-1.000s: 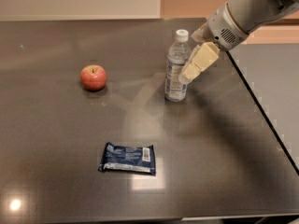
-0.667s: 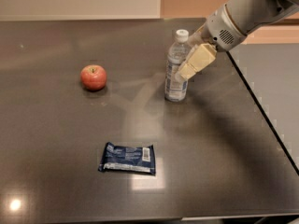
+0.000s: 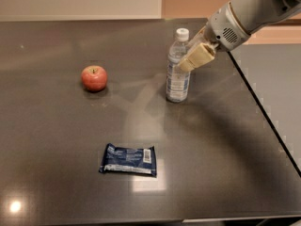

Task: Knock blue plastic bottle over

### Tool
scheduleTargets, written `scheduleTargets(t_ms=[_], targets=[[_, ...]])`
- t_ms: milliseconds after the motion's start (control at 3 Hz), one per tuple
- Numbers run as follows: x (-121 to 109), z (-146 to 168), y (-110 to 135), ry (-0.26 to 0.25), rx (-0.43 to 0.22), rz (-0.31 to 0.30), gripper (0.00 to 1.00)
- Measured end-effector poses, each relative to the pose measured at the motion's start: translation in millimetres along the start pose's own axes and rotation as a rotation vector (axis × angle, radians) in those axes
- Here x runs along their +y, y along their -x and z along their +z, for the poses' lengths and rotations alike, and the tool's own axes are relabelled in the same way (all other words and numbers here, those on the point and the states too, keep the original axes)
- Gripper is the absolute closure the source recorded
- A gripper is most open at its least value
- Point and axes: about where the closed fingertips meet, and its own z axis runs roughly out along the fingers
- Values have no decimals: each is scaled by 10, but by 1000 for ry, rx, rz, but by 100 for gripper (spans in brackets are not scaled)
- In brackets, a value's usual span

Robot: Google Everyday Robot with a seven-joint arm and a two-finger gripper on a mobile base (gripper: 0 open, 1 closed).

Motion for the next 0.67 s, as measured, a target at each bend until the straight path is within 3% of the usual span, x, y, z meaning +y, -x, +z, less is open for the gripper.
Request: scheduleTargets(t_ms=[333, 667], targets=[[47, -142, 95, -22, 19, -4, 87], [117, -305, 187, -58, 138, -11, 100]])
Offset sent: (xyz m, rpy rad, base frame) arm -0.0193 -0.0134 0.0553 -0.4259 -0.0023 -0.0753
